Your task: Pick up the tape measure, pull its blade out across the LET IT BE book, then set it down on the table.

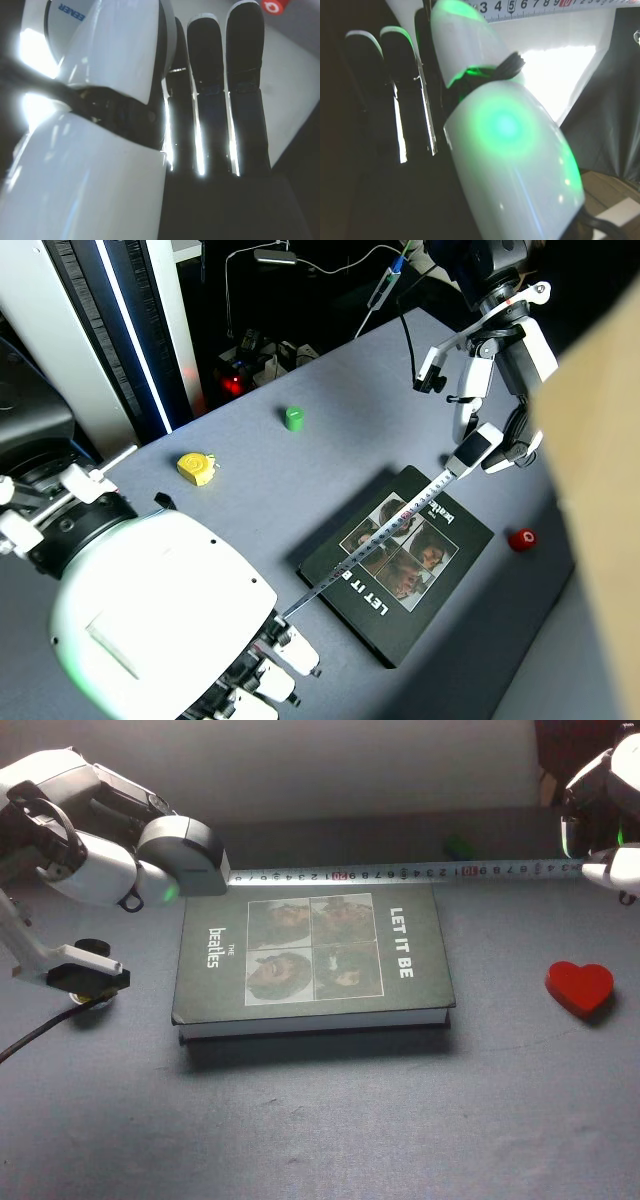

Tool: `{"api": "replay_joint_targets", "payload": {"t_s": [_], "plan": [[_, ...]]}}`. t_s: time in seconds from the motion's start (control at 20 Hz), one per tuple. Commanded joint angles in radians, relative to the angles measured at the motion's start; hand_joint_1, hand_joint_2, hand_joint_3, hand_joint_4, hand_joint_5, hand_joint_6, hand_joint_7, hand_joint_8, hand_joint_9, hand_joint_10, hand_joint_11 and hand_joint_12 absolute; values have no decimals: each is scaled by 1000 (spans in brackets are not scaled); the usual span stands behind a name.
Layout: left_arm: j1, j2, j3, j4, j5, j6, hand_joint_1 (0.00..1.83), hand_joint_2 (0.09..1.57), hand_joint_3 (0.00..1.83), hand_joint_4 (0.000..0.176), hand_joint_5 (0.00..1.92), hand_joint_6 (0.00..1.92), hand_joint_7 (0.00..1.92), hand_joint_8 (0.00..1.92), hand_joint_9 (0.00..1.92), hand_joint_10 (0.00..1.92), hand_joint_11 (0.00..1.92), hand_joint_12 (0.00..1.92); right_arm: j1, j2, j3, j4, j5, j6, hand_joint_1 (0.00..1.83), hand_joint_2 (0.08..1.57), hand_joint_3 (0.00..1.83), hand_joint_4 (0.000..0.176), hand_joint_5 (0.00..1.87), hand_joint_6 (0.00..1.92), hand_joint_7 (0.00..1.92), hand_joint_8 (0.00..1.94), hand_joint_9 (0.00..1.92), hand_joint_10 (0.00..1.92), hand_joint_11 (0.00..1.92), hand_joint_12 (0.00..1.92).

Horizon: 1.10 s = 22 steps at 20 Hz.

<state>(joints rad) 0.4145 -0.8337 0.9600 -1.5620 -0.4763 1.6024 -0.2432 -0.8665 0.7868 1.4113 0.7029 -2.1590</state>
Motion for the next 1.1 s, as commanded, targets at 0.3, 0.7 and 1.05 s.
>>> {"api": "replay_joint_targets", "payload": {"t_s": [0.3,0.7,1.05], "plan": [[-9,6,10,39,-43,-6,1384,1095,0,0,1012,691,1054,928,900,1281,872,1137,1,3,-4,-69,66,-8,415,1074,0,0,159,0,164,0,161,2,0,788],[32,-14,72,42,8,-4,1383,1095,0,0,1013,704,1048,929,905,1278,873,1134,-29,35,-174,-278,56,120,0,937,0,0,0,0,0,0,0,0,0,156],[78,-68,190,81,88,-1,1383,1097,0,0,983,747,1051,917,912,1280,876,1132,-105,8,-237,-434,193,166,0,961,0,0,0,0,5,1,0,0,0,336]]}}
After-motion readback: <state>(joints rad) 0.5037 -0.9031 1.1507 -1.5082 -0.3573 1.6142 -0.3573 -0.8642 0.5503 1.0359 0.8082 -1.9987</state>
